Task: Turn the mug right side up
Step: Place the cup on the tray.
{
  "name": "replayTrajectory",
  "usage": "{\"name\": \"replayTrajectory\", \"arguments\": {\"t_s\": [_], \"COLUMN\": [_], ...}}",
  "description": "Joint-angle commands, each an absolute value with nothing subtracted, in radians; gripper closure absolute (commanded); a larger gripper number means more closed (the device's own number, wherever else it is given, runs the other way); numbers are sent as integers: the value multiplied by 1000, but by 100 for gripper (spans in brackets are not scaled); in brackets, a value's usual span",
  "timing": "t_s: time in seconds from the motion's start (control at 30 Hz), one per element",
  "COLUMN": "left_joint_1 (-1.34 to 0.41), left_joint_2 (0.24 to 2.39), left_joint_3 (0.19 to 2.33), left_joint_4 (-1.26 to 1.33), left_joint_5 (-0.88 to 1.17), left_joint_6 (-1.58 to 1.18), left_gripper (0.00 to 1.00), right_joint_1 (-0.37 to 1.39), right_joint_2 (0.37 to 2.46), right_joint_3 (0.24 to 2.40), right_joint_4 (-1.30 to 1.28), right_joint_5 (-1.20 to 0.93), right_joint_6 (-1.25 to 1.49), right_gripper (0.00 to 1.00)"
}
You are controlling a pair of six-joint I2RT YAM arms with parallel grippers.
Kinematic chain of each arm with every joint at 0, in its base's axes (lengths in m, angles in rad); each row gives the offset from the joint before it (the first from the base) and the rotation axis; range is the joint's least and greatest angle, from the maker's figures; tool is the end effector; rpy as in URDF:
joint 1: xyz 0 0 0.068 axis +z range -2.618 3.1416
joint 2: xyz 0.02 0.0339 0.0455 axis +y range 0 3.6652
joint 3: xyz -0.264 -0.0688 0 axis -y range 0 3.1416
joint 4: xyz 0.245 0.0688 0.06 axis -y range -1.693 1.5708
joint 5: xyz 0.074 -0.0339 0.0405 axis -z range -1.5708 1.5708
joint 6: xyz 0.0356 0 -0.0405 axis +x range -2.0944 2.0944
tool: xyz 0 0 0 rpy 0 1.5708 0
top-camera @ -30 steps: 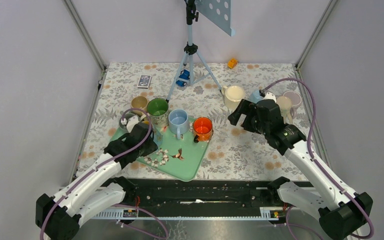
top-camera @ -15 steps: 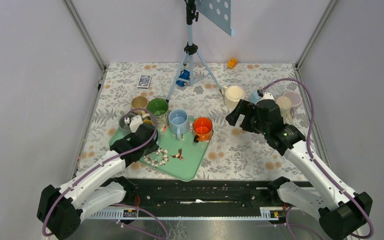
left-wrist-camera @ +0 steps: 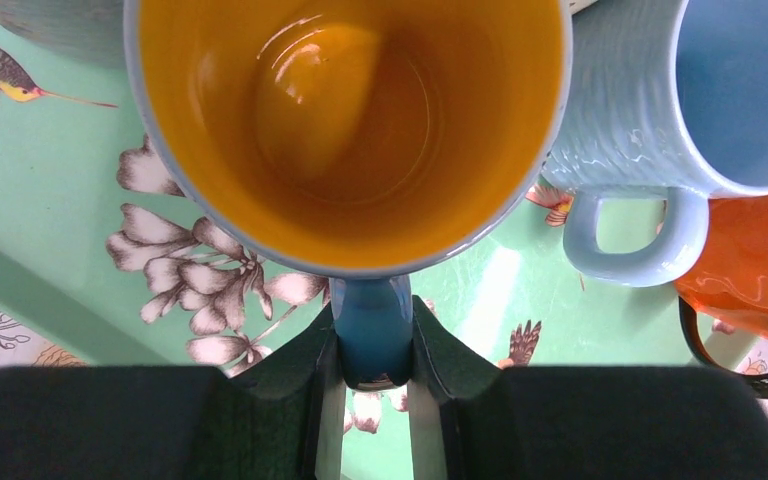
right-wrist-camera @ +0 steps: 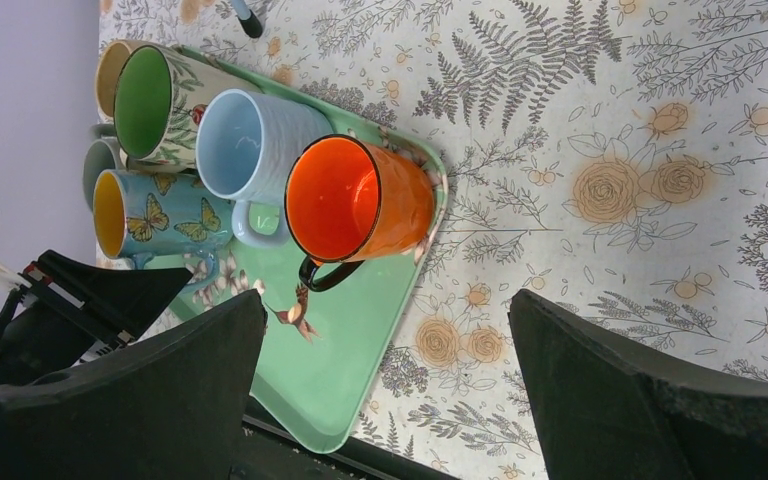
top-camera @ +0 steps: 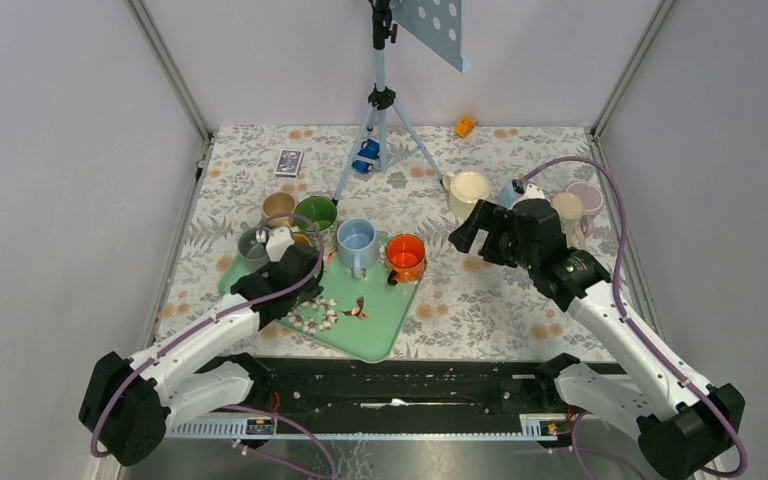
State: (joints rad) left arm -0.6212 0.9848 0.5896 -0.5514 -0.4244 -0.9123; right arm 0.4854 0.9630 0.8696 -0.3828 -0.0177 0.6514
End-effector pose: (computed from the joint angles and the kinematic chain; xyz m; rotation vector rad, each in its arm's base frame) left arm 0.1593 -0.0960 0.2081 -0.5140 2.3542 -0.1651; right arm 0.1909 0.1014 0.3169 0.1648 2.1198 0.7133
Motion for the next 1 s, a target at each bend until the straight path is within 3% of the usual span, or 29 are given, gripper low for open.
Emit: {"name": "replayTrajectory", "arguments": {"t_s": [0.0,0.8,0.97], "left_joint_1": [-623,-621,-620], "left_joint_2": [996,971,941], "left_joint_3": [612,668,724], "left_joint_4": [-472,-528,-587], "left_joint_5": [-463,-490,-469], "left_joint_6": [-910,-890,-863], "left_gripper": [75,37,20], "right_joint_1": [492,492,491], "right_joint_2": [955,971,974], "right_joint_3": [871,882,890], "right_joint_4": [-354,-367,-381], "right_joint_5": [-27,-52,-44], "right_joint_6": [637,645,649], "right_gripper": [0,0,0]}}
